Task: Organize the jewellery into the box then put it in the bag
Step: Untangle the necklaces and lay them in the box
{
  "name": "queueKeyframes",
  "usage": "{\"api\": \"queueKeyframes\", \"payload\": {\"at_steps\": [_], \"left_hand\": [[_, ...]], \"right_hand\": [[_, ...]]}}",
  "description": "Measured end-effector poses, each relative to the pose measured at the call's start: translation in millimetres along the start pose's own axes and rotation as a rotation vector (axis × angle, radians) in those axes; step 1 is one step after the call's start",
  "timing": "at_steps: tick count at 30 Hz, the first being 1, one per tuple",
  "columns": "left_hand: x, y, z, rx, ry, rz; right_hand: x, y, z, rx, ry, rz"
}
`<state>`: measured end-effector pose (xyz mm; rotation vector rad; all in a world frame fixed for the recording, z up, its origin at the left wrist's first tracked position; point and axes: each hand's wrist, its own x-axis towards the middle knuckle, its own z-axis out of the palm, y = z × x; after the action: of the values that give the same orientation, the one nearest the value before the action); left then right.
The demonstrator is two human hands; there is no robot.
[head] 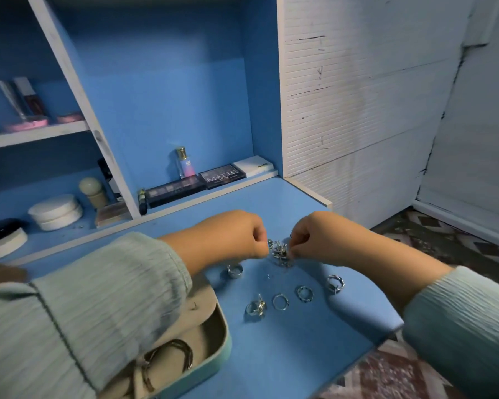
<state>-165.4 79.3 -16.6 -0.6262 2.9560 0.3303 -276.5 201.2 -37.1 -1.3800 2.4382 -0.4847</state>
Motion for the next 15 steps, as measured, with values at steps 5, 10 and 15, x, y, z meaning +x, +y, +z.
{"api": "queueKeyframes", "payload": {"at_steps": [5,10,15], "left_hand": [[-8,4,-25,-0.316,0.163,-0.055],[-25,8,-49,-0.41,0.288,-0.069],[-40,-2,-71,-0.593,0.388,-0.074]], "right_hand": [[-1,-16,-15,0.327,-0.036,-0.071],[1,-30,-21,0.284,-0.006,-0.06],[-3,-34,-33,0.355,0.055,-0.048]]}}
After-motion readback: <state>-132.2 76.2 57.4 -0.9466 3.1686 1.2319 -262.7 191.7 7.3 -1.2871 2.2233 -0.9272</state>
